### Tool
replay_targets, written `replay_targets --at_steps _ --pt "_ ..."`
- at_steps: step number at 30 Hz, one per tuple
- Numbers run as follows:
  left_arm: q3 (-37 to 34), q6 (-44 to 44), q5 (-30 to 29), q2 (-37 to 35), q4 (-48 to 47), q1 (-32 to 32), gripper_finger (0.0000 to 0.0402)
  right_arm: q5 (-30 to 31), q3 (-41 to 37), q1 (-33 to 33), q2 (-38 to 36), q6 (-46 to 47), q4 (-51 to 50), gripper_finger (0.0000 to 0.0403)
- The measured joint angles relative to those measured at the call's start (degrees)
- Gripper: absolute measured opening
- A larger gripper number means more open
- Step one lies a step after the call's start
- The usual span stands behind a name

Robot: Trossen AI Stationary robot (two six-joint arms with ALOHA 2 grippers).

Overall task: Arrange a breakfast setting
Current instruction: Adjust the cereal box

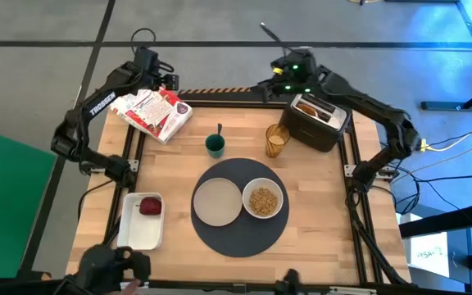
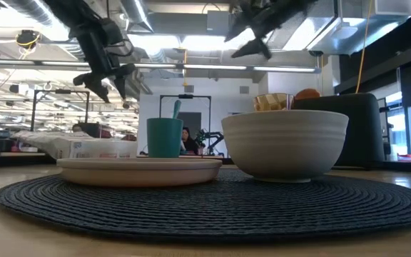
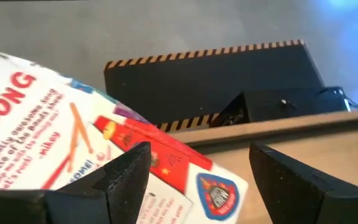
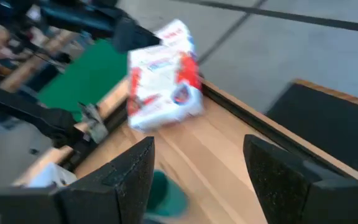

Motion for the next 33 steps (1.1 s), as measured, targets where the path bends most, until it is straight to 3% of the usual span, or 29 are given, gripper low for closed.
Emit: replay_targets --at_steps 4,8,20,25,29,33 --pt "0.0 -1.5 0.6 0.0 -0.3 4.2 0.0272 -3.4 0.0 1.1 5.1 5.8 9.8 0.0234" --pt "0.0 -0.8 2.7 0.0 -2.1 5.5 0.0272 -4.3 1.7 1.3 9.5 7.7 12.7 0.0234" --pt "0.0 -1.6 3.6 -2.6 -3.1 0.6 0.0264 -4.2 3.7 -0.6 12.0 4.3 12.8 0.0234" --pt "0.0 -11.5 6.7 -2.6 -4.6 -6.4 0.0245 -5.8 3.7 -3.1 12.0 4.1 12.8 0.0234" --pt "0.0 -22.3 -0.8 -2.8 -10.8 -14.1 0.0231 -10.3 3.7 -5.7 12.0 4.1 12.8 0.0234" --pt "0.0 -43.4 -13.8 -5.6 -21.7 -20.6 0.0229 -17.4 3.7 -7.6 12.0 4.4 11.8 0.0234"
